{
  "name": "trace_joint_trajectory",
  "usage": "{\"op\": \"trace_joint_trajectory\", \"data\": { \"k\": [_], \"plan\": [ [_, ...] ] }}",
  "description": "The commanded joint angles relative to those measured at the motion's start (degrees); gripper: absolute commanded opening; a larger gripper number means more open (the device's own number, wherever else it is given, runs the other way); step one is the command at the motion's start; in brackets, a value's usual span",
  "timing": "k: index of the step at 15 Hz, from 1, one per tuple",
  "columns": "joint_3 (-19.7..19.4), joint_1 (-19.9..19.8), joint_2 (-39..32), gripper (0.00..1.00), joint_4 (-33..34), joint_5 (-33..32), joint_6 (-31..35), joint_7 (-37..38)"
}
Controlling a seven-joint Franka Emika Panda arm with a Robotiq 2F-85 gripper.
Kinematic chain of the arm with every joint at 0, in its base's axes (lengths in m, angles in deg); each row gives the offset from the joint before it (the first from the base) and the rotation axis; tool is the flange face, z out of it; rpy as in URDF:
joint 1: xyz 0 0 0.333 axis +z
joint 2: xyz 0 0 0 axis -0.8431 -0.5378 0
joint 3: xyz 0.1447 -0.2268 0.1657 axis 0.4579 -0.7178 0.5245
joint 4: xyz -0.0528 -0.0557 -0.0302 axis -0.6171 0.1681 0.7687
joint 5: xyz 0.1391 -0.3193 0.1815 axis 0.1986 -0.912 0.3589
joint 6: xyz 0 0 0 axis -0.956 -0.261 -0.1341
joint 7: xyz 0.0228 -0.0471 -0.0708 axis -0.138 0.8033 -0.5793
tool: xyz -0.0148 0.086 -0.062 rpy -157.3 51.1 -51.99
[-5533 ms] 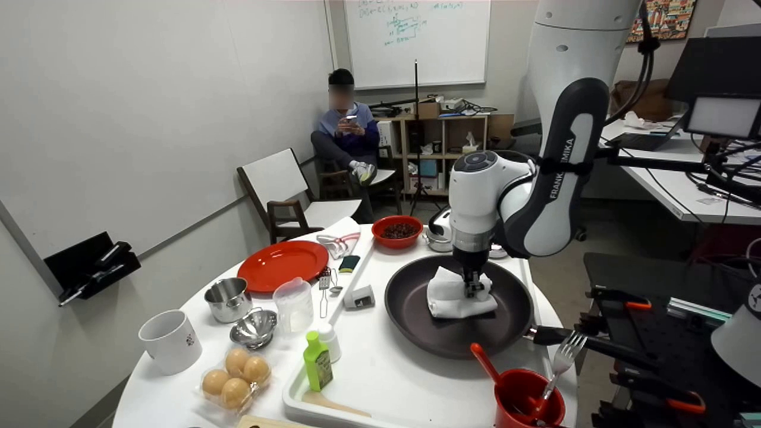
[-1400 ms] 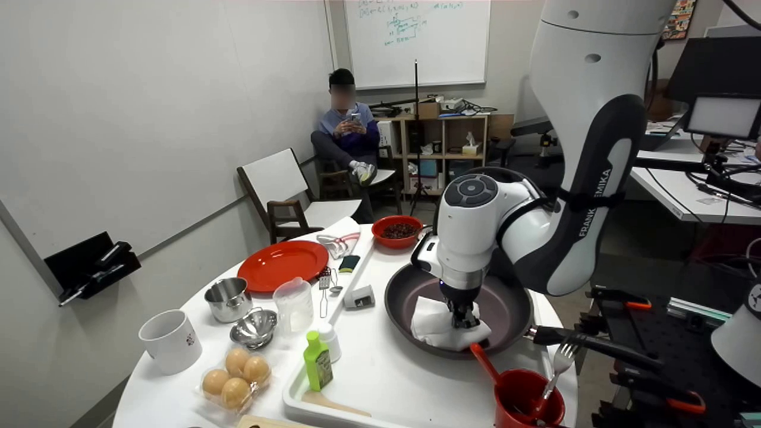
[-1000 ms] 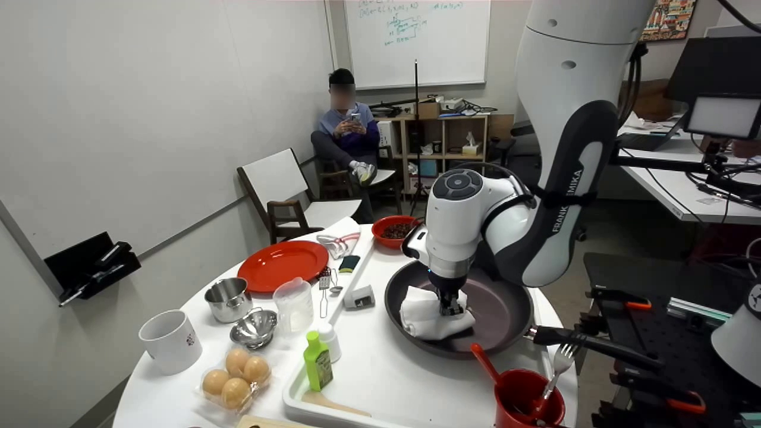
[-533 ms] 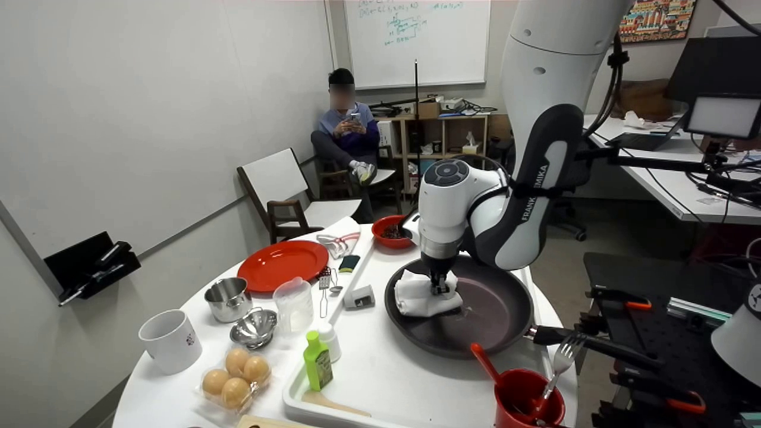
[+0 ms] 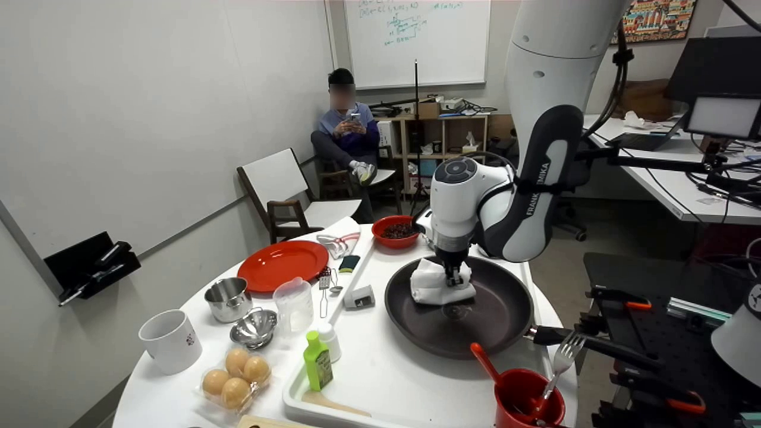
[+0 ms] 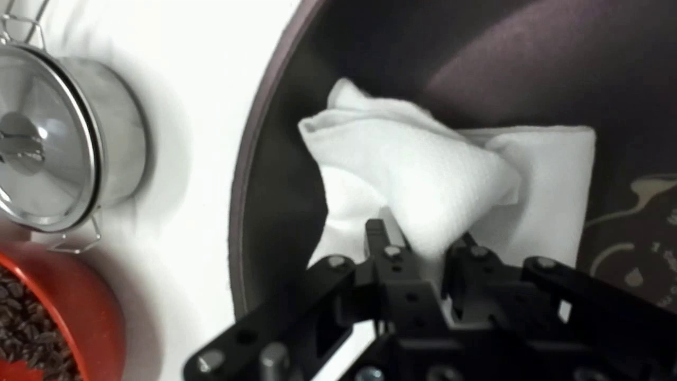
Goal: Use the white towel to wipe the black pan
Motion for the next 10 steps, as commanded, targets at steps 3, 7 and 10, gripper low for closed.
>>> {"op": "trace_joint_trajectory", "data": {
  "k": [3, 7, 10],
  "plan": [
    [-2.8, 1.5, 3.9, 0.09, -7.7, -4.9, -1.2, -4.0],
    [-4.8, 4.7, 5.3, 0.09, -11.6, -8.6, -0.3, -4.3],
    [-5.4, 7.1, 6.4, 0.09, -13.9, -11.7, -0.2, -3.5]
  ]
}}
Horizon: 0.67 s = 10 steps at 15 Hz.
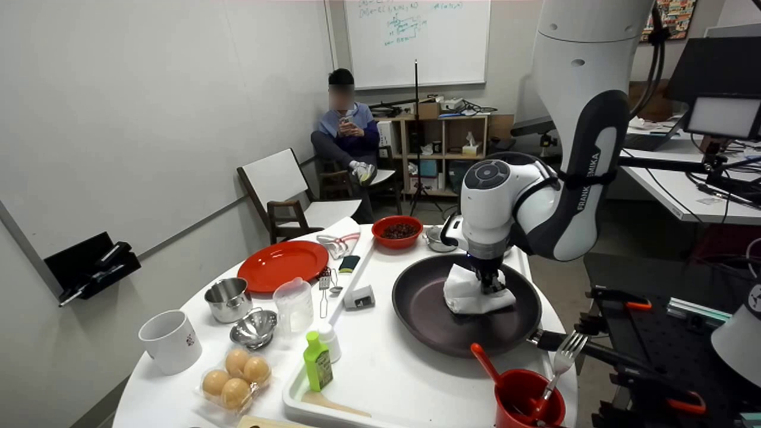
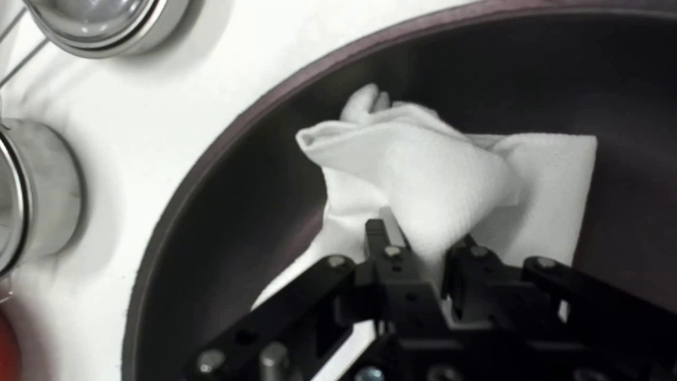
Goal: Use the white towel to wipe the black pan
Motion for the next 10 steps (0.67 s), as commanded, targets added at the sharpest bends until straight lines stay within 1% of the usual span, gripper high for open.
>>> {"op": "trace_joint_trajectory", "data": {
  "k": [1, 7, 10],
  "plan": [
    [-1.9, 4.6, 2.0, 0.09, -4.6, -3.2, 0.4, 0.1],
    [-2.0, 10.3, 2.7, 0.09, -7.9, -4.2, 1.3, 0.9],
    [-1.6, 12.3, 2.5, 0.09, -8.7, -3.7, 1.9, 1.0]
  ]
}}
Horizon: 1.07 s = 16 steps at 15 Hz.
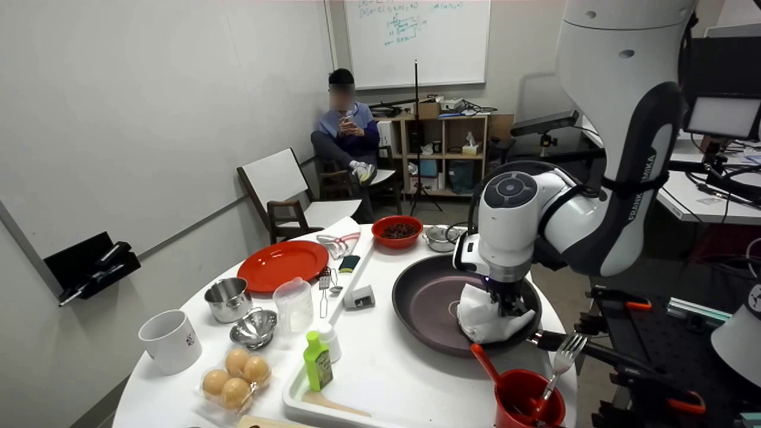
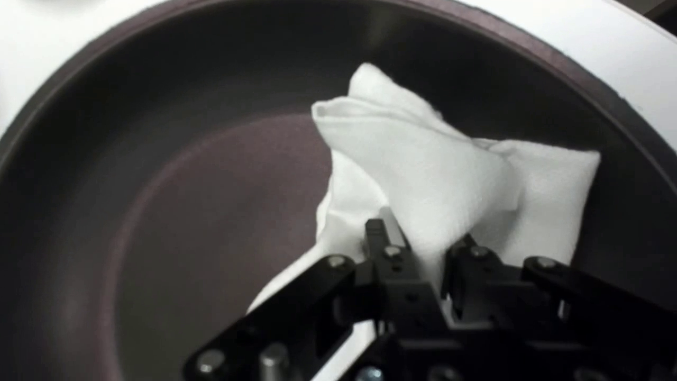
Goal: Use the white towel to wipe the black pan
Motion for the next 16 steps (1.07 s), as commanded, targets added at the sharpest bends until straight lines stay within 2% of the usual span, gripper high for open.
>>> {"op": "trace_joint_trajectory", "data": {
  "k": [1, 3, 10, 16],
  "plan": [
    [0.5, 2.7, -0.4, 0.09, -2.2, -0.6, 1.9, 1.0],
    [0.6, 3.5, -1.0, 0.09, -1.6, -0.1, 2.4, 1.5],
    [1.6, 2.0, -2.5, 0.09, 2.7, 3.2, 1.3, 3.5],
    [1.0, -1.9, -4.5, 0.09, 7.8, 6.0, 0.5, 4.7]
  ]
}}
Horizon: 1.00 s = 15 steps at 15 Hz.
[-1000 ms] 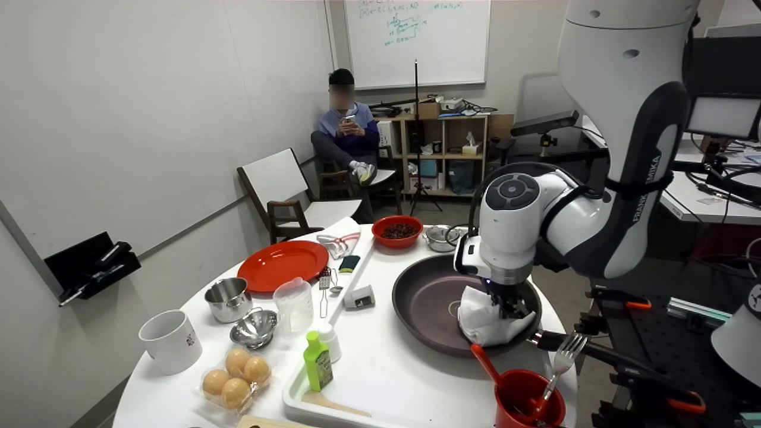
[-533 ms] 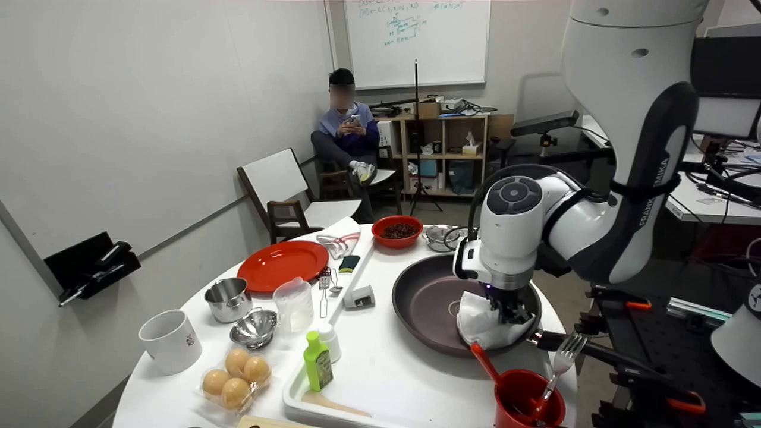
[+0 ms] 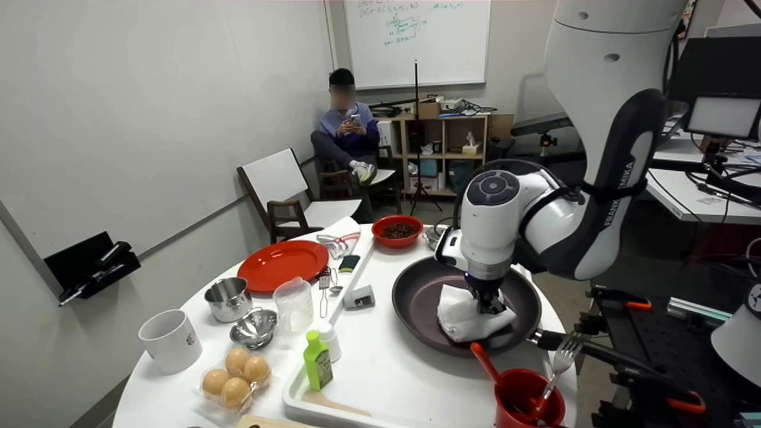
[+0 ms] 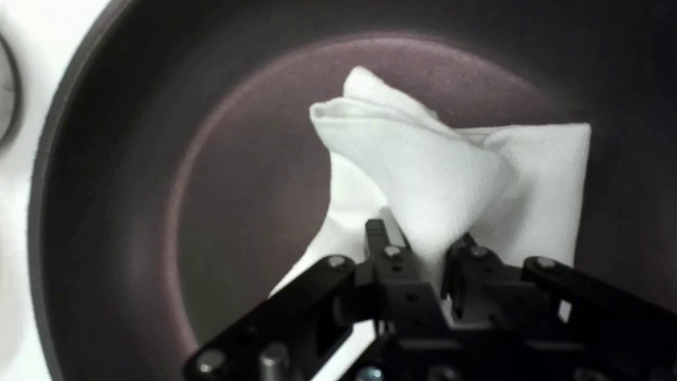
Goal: Use the white towel to wipe the black pan
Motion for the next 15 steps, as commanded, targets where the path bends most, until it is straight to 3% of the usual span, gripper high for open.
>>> {"op": "trace_joint_trajectory", "data": {
  "k": [1, 8, 15],
  "plan": [
    [0.6, -3.6, -3.1, 0.09, 4.3, 1.6, 0.0, 1.6],
    [1.3, -7.6, -3.5, 0.09, 6.3, 3.0, -0.6, 1.5],
    [2.1, -9.2, 4.9, 0.09, 3.9, 2.2, -1.2, -0.3]
  ]
}}
